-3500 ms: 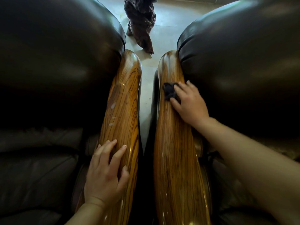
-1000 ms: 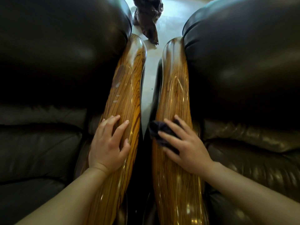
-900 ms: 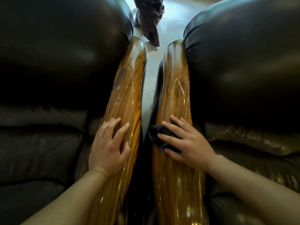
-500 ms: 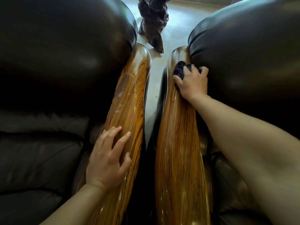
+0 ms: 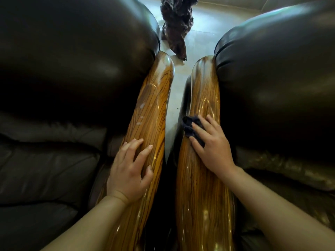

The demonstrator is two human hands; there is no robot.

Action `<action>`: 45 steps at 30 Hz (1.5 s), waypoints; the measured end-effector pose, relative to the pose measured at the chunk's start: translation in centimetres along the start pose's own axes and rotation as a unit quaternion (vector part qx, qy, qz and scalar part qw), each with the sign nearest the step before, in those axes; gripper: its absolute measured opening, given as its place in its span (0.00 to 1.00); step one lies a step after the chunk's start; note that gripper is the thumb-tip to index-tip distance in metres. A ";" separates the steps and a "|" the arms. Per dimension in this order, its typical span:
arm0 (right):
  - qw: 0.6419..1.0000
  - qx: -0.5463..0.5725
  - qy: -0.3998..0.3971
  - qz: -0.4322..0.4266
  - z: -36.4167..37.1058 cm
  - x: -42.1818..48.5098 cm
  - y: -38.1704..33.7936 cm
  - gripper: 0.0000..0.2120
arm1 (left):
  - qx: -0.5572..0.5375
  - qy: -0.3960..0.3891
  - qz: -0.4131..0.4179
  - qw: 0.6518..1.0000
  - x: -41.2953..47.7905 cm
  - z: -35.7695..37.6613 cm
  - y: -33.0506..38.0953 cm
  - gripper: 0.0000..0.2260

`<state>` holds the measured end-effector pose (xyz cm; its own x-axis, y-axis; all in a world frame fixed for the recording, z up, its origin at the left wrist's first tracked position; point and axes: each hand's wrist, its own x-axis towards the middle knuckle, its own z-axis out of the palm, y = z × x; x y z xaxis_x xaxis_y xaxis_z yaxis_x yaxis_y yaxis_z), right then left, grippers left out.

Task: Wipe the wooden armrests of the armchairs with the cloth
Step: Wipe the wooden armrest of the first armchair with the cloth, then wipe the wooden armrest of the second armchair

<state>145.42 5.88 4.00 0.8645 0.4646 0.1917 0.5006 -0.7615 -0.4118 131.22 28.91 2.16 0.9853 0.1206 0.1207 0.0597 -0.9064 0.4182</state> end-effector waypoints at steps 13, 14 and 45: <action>0.992 0.092 0.079 -0.032 -1.5 5.9 -6.1 0.12 | -0.028 0.081 -0.069 0.994 -0.5 0.5 -0.7 0.14; 0.991 0.113 0.065 -0.038 -0.8 7.3 -7.6 0.12 | -0.035 0.088 -0.080 0.992 -0.5 0.5 -0.8 0.14; 0.996 -0.017 0.080 0.039 5.1 8.6 -11.9 0.08 | -0.008 0.019 0.011 1.000 -2.8 0.3 -2.9 0.24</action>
<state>146.73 21.26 5.97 0.8957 0.3271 0.3011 0.4301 -0.8090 -0.4008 128.31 31.11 0.32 0.9796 0.1167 0.1633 0.0359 -0.9024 0.4294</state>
